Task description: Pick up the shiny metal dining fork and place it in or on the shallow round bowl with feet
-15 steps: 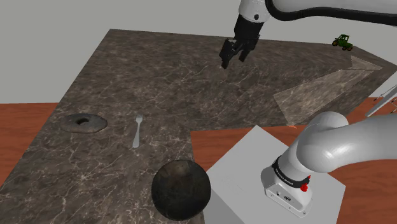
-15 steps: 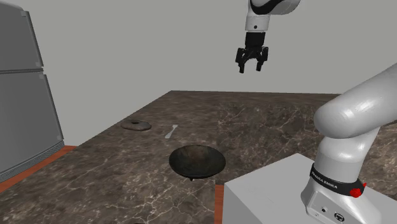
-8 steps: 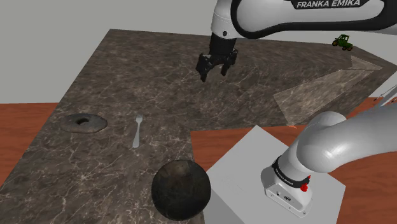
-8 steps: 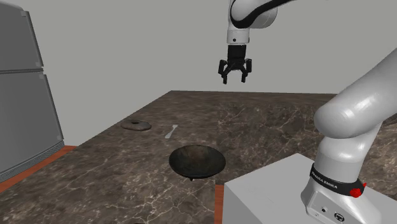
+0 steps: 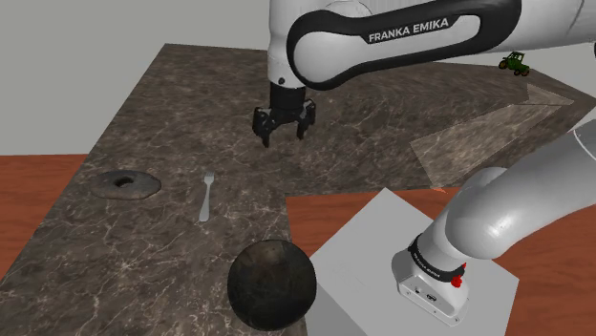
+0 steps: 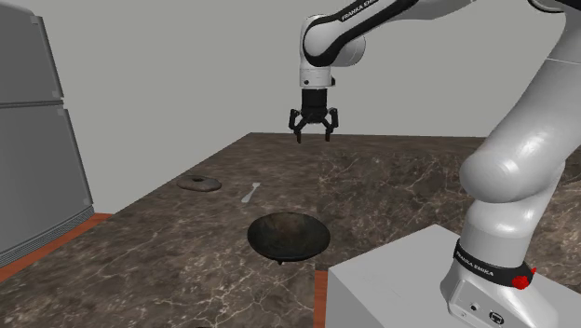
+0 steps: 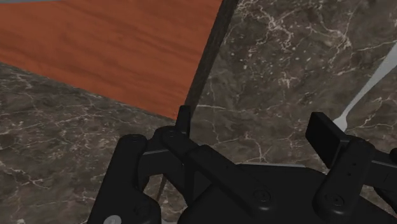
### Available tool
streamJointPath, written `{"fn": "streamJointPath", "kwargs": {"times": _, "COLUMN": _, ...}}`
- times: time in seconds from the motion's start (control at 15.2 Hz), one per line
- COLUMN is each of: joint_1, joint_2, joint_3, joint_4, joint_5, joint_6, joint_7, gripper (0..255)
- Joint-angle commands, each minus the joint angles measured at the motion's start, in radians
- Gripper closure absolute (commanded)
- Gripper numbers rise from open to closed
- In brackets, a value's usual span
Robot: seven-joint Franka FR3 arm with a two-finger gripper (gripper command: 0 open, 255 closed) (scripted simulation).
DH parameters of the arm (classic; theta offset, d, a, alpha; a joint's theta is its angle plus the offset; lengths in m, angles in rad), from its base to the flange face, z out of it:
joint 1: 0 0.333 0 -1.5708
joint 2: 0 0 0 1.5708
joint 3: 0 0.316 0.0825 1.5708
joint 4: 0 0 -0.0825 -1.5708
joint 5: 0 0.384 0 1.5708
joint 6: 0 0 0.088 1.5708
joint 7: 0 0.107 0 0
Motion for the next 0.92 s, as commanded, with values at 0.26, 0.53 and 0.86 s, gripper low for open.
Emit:
{"fn": "streamJointPath", "kwargs": {"times": 0.26, "joint_1": 0.008, "joint_2": 0.234, "joint_3": 0.069, "joint_4": 0.134, "joint_5": -0.030, "joint_6": 0.055, "joint_7": 0.182, "gripper": 0}}
{"fn": "streamJointPath", "kwargs": {"times": 0.53, "joint_1": 0.033, "joint_2": 0.399, "joint_3": 0.092, "joint_4": 0.244, "joint_5": -0.070, "joint_6": 0.080, "joint_7": 0.301, "gripper": 0}}
{"fn": "streamJointPath", "kwargs": {"times": 0.86, "joint_1": 0.088, "joint_2": 0.609, "joint_3": 0.091, "joint_4": 0.412, "joint_5": -0.119, "joint_6": 0.089, "joint_7": 0.432, "gripper": 0}}
